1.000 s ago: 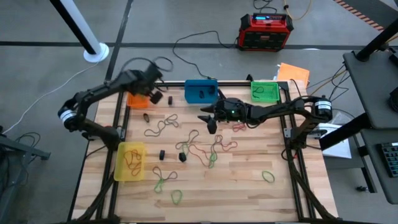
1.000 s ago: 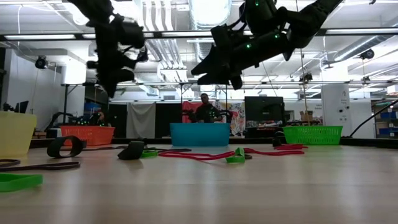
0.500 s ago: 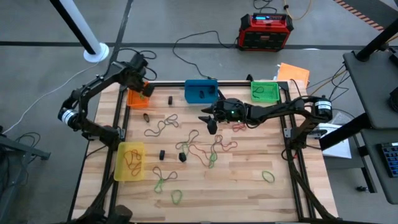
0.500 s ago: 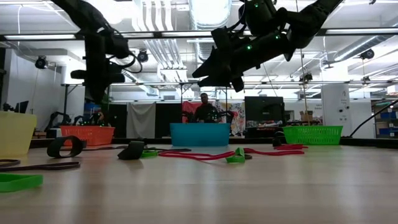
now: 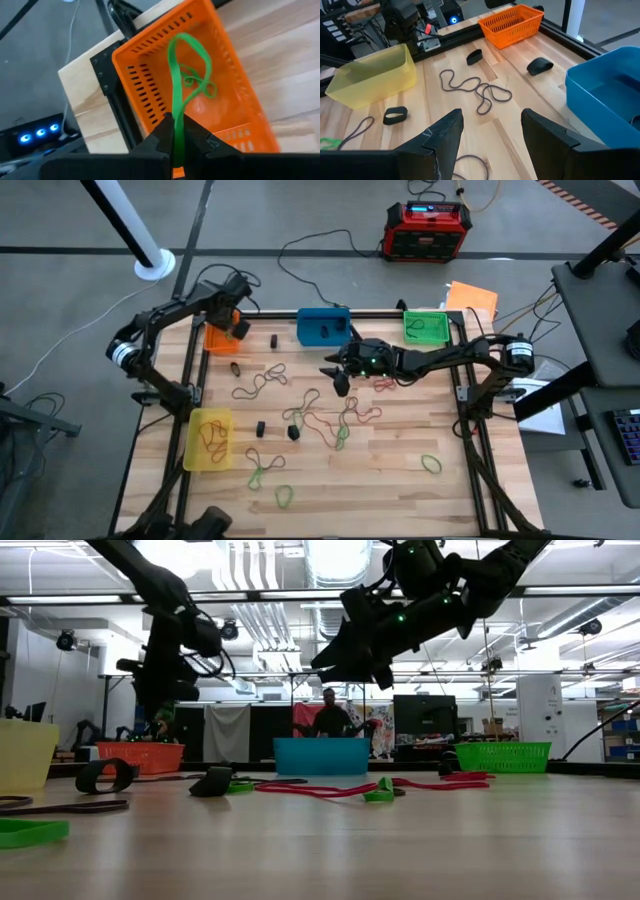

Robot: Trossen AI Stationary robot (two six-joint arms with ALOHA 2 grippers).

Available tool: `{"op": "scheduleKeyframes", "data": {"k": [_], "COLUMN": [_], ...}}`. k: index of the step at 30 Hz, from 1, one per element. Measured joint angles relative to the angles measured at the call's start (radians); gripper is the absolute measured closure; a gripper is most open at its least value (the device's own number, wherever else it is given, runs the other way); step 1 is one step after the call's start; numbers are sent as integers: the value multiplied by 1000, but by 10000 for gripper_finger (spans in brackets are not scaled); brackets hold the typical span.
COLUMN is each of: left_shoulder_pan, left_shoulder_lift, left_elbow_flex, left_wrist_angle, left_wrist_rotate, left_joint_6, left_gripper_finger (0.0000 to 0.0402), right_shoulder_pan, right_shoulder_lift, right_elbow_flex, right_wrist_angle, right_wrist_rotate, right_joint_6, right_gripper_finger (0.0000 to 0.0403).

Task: Sort rubber bands into baskets
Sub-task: Put the green rubber band into the orange bin, then put the red rubber band into the yellow bin

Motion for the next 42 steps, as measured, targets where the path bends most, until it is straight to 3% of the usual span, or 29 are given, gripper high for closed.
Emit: {"op": "scheduleKeyframes", "data": {"k": [5, 15, 21, 27, 35, 42], "left_shoulder_pan": [0, 0, -27, -186, -442, -551], "left_shoulder_lift": [46, 78, 8, -151, -364, -466], "left_elbow_flex": [0, 0, 0, -23, -148, -289], "left_wrist_angle": [0, 1, 2, 115, 464, 655], "left_wrist_rotate": [-12, -58, 20, 50, 273, 500], "left_joint_6": [-2, 2, 27, 69, 243, 332], "left_gripper_finger": [374, 269, 238, 235, 235, 235], "right_shoulder_pan": [0, 0, 0, -2, -4, -19], "right_shoulder_lift": [1, 1, -1, -44, -140, -178], "right_elbow_flex": [0, 0, 0, 0, 0, 0], "right_wrist_angle": [-13, -19, -67, -288, -661, -1008], "right_wrist_rotate": [0, 0, 0, 2, 77, 188], "right_joint_6": [0, -5, -3, 57, 214, 382], "right_gripper_finger": [206, 206, 206, 207, 207, 213]}}
